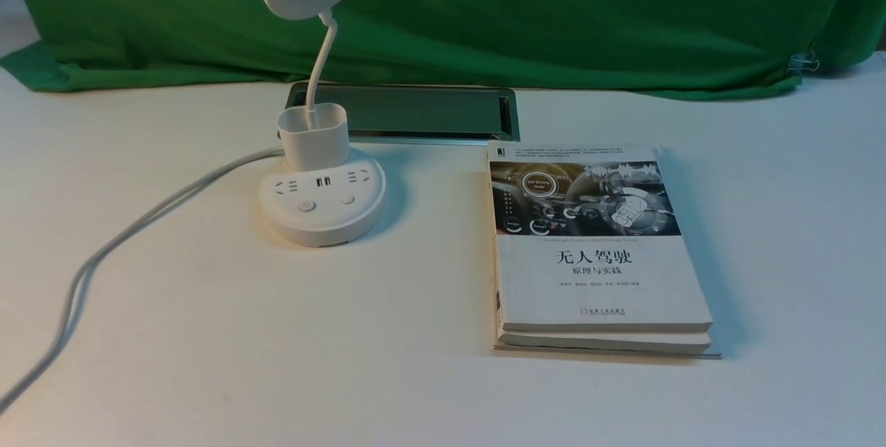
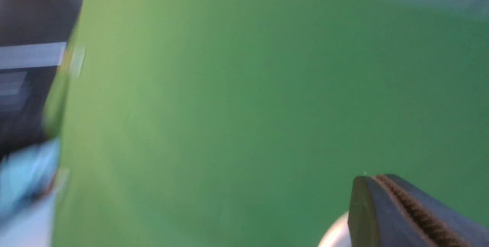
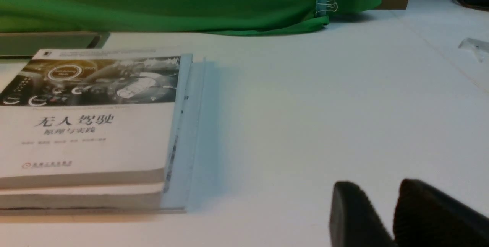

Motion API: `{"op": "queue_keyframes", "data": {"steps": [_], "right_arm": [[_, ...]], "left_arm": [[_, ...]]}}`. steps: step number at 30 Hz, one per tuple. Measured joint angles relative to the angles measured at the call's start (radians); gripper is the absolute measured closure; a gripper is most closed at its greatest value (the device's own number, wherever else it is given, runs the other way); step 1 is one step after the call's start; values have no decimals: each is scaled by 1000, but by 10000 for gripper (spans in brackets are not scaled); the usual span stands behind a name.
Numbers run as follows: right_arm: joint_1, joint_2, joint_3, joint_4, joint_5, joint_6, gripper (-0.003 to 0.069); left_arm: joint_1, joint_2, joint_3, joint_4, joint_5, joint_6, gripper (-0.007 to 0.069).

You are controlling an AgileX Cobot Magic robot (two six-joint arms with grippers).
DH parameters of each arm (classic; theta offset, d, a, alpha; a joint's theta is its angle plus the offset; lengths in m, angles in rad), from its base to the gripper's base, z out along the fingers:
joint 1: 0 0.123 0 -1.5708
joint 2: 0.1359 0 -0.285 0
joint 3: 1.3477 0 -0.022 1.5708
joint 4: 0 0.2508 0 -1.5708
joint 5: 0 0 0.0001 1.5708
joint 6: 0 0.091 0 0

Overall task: Turn on the desk lamp on the white desktop with your hand.
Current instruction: 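Press the power button on the lamp base to turn the lamp on with the left gripper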

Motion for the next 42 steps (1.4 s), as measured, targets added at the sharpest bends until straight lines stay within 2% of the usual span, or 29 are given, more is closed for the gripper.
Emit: {"op": "queue_keyframes", "data": {"steps": [3, 5, 6, 8, 9, 12, 14, 16, 19, 20, 24, 26, 28, 32, 34, 42], "right_arm": [[0, 0, 0, 0, 0, 0, 421], [0, 0, 0, 0, 0, 0, 421], [0, 0, 0, 0, 0, 0, 421], [0, 0, 0, 0, 0, 0, 421], [0, 0, 0, 0, 0, 0, 421], [0, 0, 0, 0, 0, 0, 421], [0, 0, 0, 0, 0, 0, 421], [0, 0, 0, 0, 0, 0, 421], [0, 0, 0, 0, 0, 0, 421], [0, 0, 0, 0, 0, 0, 421], [0, 0, 0, 0, 0, 0, 421], [0, 0, 0, 0, 0, 0, 421], [0, 0, 0, 0, 0, 0, 421], [0, 0, 0, 0, 0, 0, 421], [0, 0, 0, 0, 0, 0, 421], [0, 0, 0, 0, 0, 0, 421]], "left_arm": [[0, 169, -7, -59, 172, 24, 623], [0, 274, -7, -158, 246, 69, 623], [0, 330, -7, -244, 271, 138, 623], [0, 441, -7, -523, 320, 411, 623], [0, 451, -7, -552, 319, 442, 623], [0, 621, -8, -1073, 434, 946, 623], [-3, 743, -29, -1289, 531, 1142, 623], [-13, 812, -53, -1326, 555, 1186, 623], [-73, 952, -156, -1233, 506, 1129, 623], [-120, 1037, -229, -1045, 425, 981, 623], [-223, 1195, -341, -601, 245, 651, 623], [-249, 1278, -389, -412, 177, 508, 623], [-261, 1360, -444, -284, 141, 388, 623], [-262, 1460, -534, -189, 154, 284, 623], [-262, 1505, -582, -165, 173, 269, 624], [-246, 1623, -753, -157, 311, 185, 624]]}}
